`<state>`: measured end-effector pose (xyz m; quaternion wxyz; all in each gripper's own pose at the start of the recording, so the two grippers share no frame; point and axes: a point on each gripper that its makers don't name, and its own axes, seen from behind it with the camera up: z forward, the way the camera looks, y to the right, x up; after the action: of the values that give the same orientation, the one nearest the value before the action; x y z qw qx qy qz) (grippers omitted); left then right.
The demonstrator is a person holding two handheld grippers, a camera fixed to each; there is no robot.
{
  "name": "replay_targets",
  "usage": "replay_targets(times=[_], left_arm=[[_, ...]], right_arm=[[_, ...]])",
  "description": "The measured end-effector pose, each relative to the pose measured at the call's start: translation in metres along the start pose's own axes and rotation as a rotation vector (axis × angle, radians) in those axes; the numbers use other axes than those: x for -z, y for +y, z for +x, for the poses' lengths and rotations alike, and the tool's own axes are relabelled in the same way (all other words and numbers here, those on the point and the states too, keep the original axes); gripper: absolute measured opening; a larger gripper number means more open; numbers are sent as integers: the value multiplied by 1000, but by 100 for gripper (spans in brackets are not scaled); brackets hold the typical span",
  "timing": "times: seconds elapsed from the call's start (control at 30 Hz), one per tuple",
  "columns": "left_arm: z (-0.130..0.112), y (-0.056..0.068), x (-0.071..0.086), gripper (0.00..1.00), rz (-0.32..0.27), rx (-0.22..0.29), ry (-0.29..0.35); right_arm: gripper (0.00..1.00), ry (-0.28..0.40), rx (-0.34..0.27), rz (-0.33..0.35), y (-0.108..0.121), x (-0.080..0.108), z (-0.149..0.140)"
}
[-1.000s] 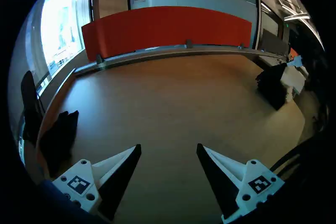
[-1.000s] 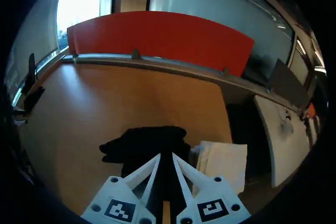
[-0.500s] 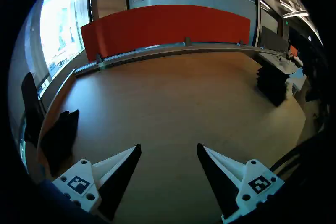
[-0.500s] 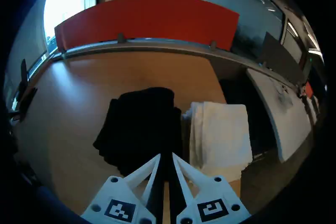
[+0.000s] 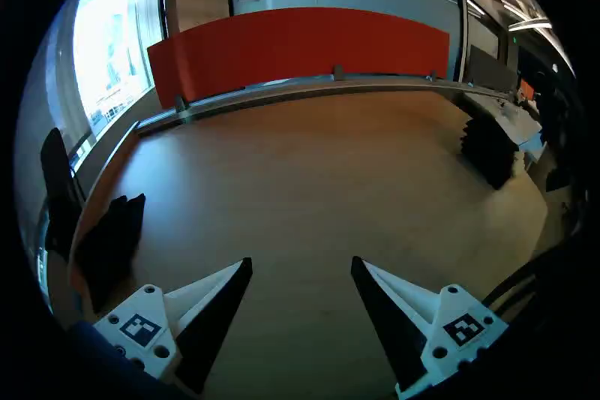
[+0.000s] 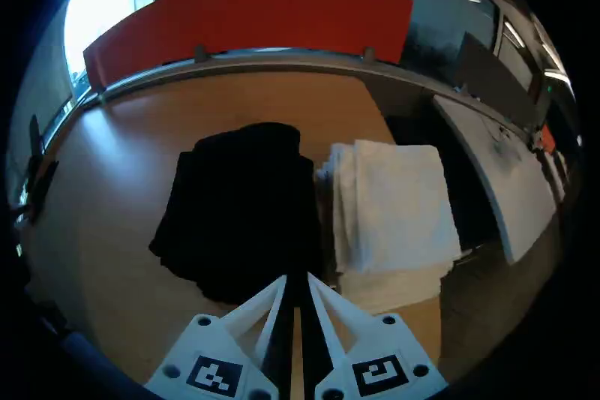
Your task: Fold towel
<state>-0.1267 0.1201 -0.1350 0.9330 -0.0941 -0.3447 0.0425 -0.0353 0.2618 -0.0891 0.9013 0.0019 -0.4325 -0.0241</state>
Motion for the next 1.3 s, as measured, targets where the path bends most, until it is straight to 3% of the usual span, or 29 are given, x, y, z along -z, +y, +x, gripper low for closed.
replay_targets(times=[0.57, 0.97, 1.0, 1.2, 1.27, 1.3], left_arm=[[-3, -1, -1, 98, 1, 3, -5], [-3, -2, -1, 98, -5, 12, -1], [-3, -2, 0, 98, -6, 13, 0], [-3, -6, 1, 98, -7, 26, 8], [-1, -7, 2, 99, -8, 32, 13], [-1, -8, 2, 99, -8, 36, 16]], right_arm=[[4, -30, -4, -22, 1, -6, -14], [19, -12, 13, -24, -8, 2, -14], [24, -8, 12, -22, -10, 4, -13], [91, 47, -6, -7, -25, 13, -2], [100, 67, -17, -8, -29, 16, 3], [100, 78, -23, -9, -31, 18, 5]])
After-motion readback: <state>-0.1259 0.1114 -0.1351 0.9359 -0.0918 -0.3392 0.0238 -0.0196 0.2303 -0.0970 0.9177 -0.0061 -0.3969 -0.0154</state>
